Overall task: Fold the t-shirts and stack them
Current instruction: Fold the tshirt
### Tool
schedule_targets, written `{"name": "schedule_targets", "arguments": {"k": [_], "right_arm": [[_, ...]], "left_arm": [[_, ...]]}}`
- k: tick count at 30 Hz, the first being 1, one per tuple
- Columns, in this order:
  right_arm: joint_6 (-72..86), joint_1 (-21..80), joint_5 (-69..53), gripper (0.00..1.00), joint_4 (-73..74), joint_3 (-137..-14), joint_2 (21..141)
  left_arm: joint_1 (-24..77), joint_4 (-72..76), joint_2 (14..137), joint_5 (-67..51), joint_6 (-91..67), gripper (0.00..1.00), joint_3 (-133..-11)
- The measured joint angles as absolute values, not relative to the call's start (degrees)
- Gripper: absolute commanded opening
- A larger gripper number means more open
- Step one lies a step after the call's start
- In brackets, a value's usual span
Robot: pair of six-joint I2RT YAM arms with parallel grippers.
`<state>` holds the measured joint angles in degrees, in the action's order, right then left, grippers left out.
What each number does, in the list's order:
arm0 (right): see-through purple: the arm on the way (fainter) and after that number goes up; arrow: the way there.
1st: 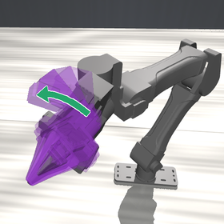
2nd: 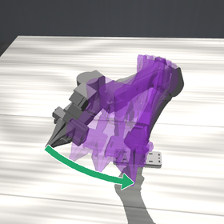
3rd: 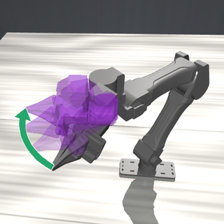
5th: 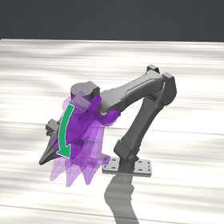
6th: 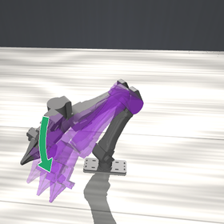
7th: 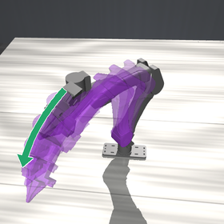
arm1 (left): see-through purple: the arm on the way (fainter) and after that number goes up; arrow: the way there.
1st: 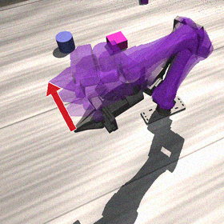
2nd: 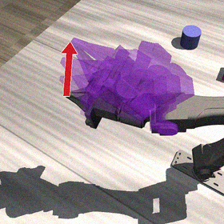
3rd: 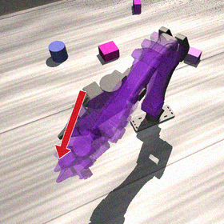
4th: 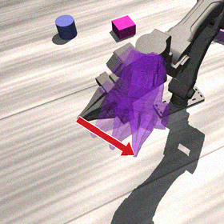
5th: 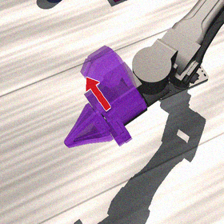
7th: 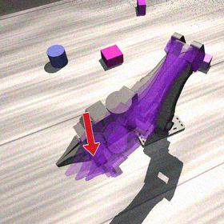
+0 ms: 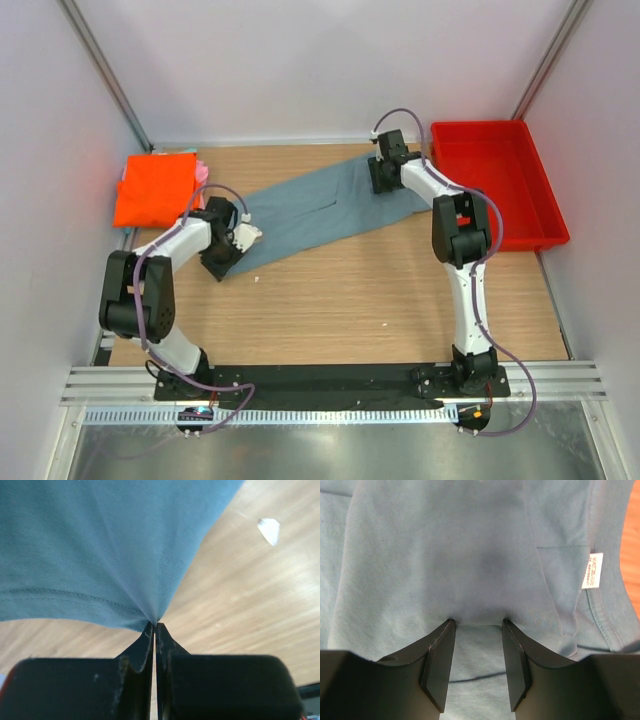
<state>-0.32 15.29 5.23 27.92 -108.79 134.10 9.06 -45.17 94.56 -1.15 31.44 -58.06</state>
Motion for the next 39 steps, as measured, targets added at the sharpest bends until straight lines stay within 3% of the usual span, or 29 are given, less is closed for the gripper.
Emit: {"name": "schedule_targets", "arguments": {"k": [16,17,18,19,20,23,24,31,39], "right_arm": [[-1.3,17.4,4.4,0.50,32.5,-128.0,145.2],[-1.4,17.4,4.3,0.50,32.5,-128.6,145.6],[-1.4,17.5,4.3,0.50,32.6,-129.1,145.8],[-1.5,17.6,4.3,0.50,32.7,-129.5,146.0],[-1.5,17.7,4.4,0.50,33.0,-129.9,146.1],[-1.6,17.9,4.4,0.50,32.0,-127.5,144.9],[-1.6,17.9,4.4,0.50,31.2,-125.3,143.5],[-1.3,17.9,3.1,0.51,29.8,-106.7,128.1],[0.4,17.9,-0.1,0.51,26.4,-96.0,116.2]], "left_arm": [[33.3,-52.2,87.6,-2.3,23.5,0.00,-50.8],[35.1,-52.3,87.6,-2.4,22.6,0.06,-50.7],[36.8,-52.4,87.6,-2.5,21.8,0.29,-50.7],[38.0,-52.4,87.6,-2.5,21.3,0.38,-50.8],[39.2,-52.6,87.5,-2.5,20.4,0.62,-50.8],[40.4,-52.9,85.5,-0.7,18.5,0.76,-50.8],[40.4,-53.0,83.9,0.1,18.1,0.88,-50.8],[40.3,-53.7,74.7,5.2,17.5,0.89,-56.5],[40.3,-52.2,80.3,8.5,19.3,0.79,-53.2]]}}
